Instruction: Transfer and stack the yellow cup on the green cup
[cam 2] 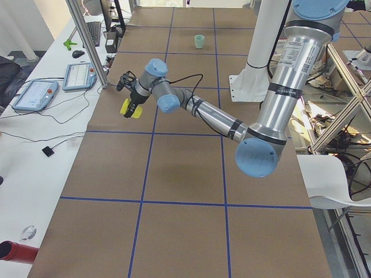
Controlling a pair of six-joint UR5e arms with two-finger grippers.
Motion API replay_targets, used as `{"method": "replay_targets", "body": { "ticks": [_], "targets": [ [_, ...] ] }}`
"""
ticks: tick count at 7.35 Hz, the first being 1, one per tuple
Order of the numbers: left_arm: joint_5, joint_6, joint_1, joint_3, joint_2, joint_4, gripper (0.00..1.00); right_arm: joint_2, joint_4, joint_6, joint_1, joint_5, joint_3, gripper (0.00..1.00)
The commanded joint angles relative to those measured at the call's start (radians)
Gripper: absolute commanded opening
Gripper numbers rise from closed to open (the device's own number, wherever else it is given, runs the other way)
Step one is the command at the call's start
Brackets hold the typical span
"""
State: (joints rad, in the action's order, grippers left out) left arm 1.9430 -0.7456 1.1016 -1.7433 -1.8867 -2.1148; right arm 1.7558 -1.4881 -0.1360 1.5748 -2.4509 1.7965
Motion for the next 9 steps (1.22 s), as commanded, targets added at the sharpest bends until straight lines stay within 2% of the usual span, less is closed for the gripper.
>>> {"method": "replay_targets", "body": {
  "ticks": [1,2,3,5,6,8,9],
  "targets": [
    [0.122,0.006,-0.041,0.002,-0.037,-0.156,0.00,-0.069,-0.006,-0.013,-0.050,-0.026,0.000,1.00],
    [0.126,0.009,-0.125,0.005,-0.040,-0.244,0.00,-0.160,-0.012,-0.046,-0.127,-0.028,-0.021,1.00],
    [0.126,0.008,-0.193,0.010,-0.043,-0.293,0.00,-0.262,-0.008,-0.168,-0.206,-0.031,-0.046,1.00],
    [0.113,0.003,-0.303,0.019,-0.066,-0.338,0.00,-0.439,0.002,-0.406,-0.458,-0.040,-0.060,1.00],
    [0.053,-0.006,-0.372,0.019,-0.107,-0.340,0.00,-0.575,0.005,-0.489,-0.557,-0.031,-0.110,1.00],
    [-0.038,-0.006,-0.455,0.019,-0.112,-0.358,0.00,-0.694,0.005,-0.598,-0.648,-0.034,-0.114,1.00],
    [-0.071,-0.008,-0.486,0.049,-0.112,-0.441,0.00,-0.723,0.021,-0.685,-0.670,-0.034,-0.111,1.00]
  ]
}}
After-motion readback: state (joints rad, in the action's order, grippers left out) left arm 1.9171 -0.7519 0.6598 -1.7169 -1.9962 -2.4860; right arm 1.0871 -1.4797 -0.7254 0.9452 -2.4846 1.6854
